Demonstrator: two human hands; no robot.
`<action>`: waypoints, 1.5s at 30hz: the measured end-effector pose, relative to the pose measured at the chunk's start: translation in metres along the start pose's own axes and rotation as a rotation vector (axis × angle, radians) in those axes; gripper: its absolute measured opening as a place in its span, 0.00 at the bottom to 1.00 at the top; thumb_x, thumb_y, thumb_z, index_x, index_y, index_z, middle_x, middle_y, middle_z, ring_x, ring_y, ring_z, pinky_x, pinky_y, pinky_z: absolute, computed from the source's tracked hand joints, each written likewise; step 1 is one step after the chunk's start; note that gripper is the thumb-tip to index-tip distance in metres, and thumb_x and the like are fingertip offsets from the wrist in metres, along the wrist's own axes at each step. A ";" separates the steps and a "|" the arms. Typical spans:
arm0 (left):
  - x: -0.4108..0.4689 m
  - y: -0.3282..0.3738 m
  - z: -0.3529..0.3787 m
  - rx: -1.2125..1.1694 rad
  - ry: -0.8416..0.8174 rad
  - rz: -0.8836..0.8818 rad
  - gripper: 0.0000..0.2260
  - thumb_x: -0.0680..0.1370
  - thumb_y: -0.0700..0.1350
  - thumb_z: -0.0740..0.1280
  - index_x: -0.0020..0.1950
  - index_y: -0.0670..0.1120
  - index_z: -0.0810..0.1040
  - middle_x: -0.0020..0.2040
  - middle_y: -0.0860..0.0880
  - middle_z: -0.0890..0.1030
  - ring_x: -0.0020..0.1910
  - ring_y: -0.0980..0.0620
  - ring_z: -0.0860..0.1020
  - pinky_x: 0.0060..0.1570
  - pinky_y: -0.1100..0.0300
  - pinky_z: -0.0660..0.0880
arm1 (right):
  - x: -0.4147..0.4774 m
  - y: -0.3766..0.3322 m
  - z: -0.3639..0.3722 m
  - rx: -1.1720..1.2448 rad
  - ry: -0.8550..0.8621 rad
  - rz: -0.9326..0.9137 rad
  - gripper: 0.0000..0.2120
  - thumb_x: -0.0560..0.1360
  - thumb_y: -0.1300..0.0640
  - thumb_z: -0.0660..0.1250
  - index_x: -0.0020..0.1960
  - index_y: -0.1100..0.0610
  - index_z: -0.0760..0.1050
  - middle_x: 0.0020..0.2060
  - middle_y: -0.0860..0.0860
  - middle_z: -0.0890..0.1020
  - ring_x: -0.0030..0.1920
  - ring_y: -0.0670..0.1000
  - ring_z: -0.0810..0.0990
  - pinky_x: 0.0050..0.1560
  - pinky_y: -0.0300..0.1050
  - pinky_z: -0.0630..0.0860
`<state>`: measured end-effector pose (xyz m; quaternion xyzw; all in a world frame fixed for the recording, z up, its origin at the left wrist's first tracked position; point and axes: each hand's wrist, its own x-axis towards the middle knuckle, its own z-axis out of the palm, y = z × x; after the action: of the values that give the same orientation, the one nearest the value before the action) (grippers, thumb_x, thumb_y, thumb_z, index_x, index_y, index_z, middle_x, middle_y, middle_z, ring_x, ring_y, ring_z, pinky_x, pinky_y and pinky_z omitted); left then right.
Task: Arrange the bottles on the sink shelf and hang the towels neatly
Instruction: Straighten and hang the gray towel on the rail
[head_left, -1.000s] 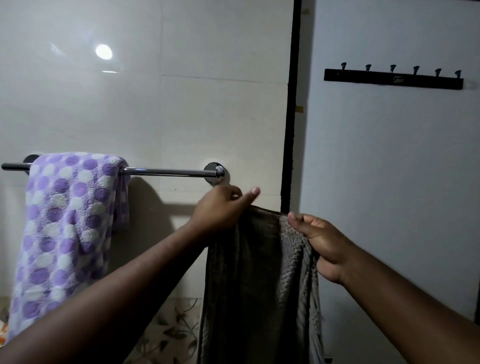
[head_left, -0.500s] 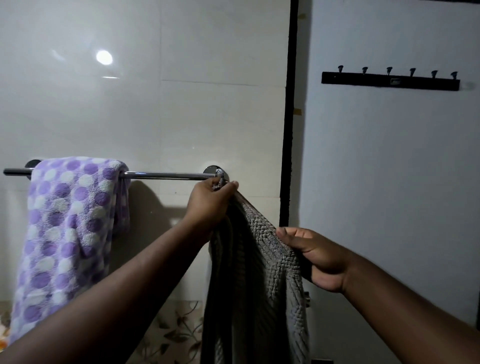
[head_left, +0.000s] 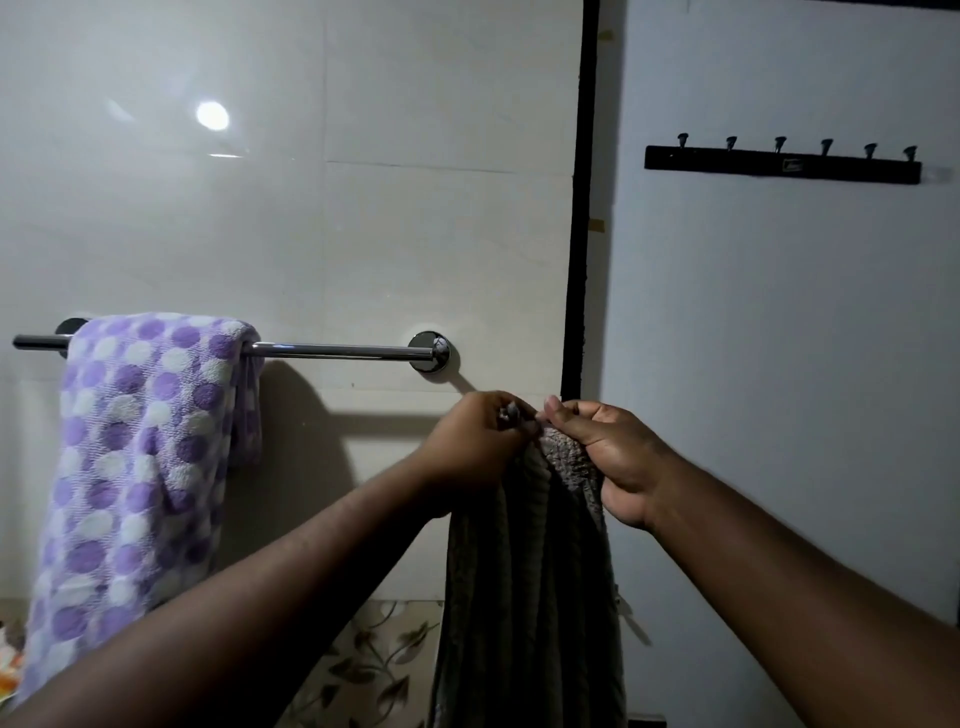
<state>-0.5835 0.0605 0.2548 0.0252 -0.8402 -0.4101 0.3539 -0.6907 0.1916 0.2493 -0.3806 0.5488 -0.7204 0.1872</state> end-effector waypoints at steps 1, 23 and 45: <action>0.003 0.000 -0.004 0.130 0.057 0.013 0.04 0.79 0.43 0.70 0.48 0.48 0.85 0.41 0.51 0.86 0.39 0.54 0.82 0.44 0.55 0.80 | -0.003 0.004 -0.003 0.024 -0.039 0.043 0.11 0.75 0.52 0.71 0.47 0.60 0.78 0.47 0.59 0.85 0.51 0.56 0.83 0.56 0.51 0.80; -0.007 -0.007 -0.019 0.062 0.184 -0.019 0.17 0.66 0.64 0.72 0.42 0.52 0.82 0.37 0.52 0.86 0.39 0.50 0.85 0.48 0.43 0.83 | -0.020 0.007 -0.012 -0.018 -0.119 0.105 0.20 0.73 0.52 0.73 0.60 0.62 0.76 0.55 0.63 0.82 0.57 0.58 0.80 0.71 0.60 0.71; -0.010 -0.010 -0.038 -0.026 0.389 -0.074 0.10 0.72 0.50 0.76 0.47 0.45 0.84 0.40 0.49 0.87 0.42 0.49 0.84 0.51 0.45 0.81 | -0.017 0.011 -0.005 -0.131 -0.117 0.078 0.07 0.73 0.53 0.74 0.45 0.56 0.81 0.43 0.50 0.87 0.50 0.48 0.82 0.66 0.49 0.71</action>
<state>-0.5555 0.0318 0.2576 0.1304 -0.7489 -0.4212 0.4947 -0.6851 0.2024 0.2324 -0.4120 0.5971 -0.6516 0.2216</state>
